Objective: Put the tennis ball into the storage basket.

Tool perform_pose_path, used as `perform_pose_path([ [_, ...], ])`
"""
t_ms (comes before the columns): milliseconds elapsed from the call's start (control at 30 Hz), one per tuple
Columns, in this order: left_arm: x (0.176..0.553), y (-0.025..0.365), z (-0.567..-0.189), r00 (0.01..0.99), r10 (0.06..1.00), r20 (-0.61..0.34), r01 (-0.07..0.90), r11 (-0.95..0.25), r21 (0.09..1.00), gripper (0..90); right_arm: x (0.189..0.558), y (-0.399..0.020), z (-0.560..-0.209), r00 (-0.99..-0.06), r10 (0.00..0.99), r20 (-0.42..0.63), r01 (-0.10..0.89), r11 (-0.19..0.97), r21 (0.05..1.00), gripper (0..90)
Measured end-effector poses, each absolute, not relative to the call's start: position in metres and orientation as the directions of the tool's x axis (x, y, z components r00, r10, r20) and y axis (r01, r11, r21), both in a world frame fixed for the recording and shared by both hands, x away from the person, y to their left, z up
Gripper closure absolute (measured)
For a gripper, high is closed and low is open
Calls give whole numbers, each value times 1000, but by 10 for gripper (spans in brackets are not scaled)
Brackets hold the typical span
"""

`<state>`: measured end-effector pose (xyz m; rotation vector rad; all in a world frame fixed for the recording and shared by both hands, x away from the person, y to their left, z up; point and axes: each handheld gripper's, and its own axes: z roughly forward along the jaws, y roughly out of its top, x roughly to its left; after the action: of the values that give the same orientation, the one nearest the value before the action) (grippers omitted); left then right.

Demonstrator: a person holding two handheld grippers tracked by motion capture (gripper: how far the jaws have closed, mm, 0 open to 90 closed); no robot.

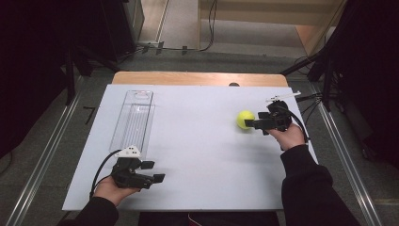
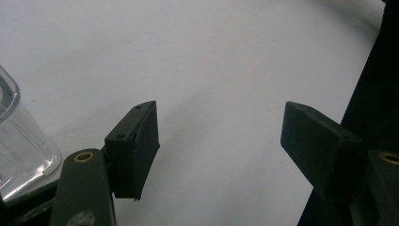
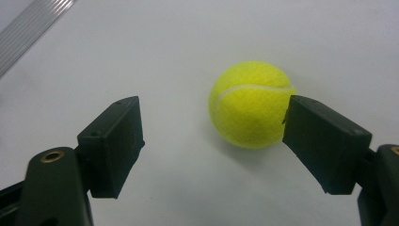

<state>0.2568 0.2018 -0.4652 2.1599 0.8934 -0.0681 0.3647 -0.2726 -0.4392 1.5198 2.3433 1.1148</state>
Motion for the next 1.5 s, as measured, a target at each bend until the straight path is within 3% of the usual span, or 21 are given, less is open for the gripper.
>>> perform_pose_path([
  [1500, 253, 208, -467, 734, 592, -333, 637, -429, 640, 292, 418, -257, -443, -448, 868, 213, 722, 211, 659, 186],
])
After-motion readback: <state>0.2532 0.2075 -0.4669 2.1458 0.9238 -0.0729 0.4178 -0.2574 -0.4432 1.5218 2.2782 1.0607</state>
